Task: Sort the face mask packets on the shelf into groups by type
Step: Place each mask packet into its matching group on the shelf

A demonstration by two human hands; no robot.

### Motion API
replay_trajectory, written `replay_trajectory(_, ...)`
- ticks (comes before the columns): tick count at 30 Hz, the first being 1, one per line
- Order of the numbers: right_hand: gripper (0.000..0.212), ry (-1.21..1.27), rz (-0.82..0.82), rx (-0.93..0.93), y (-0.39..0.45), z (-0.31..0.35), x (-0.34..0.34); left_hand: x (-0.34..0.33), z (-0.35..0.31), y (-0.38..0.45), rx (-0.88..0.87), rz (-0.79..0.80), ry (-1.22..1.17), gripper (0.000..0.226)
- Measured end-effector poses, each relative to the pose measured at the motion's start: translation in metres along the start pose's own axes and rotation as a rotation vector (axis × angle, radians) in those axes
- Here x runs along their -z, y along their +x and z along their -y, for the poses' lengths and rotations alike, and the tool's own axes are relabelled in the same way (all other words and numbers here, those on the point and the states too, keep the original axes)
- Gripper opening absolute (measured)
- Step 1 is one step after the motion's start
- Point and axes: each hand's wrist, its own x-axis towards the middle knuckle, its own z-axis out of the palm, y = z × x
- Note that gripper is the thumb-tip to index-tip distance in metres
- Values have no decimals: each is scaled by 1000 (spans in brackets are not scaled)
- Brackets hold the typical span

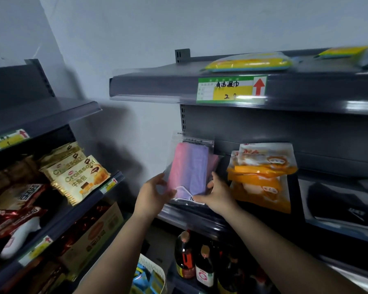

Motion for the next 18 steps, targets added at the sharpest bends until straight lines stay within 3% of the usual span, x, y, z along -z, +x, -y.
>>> replay_trajectory(7,72,-66,-92,-75,35,8,-7,-7,4,53,-36,72,-4,61)
replay_trajectory(10,60,-101,-149,-147,49,14,-11,-9,6,75,-36,140,-20,42)
replay_trajectory(12,63,-166,-158,-212,53,18,-15,-11,9,86,-67,250,19,36)
replay_trajectory(14,76,-334,-143,-289,53,18,-22,-12,15,92,-123,362,148,49)
replay_trajectory(18,81,-458,-187,-300,46,16,-37,-11,22,97,-256,372,391,53)
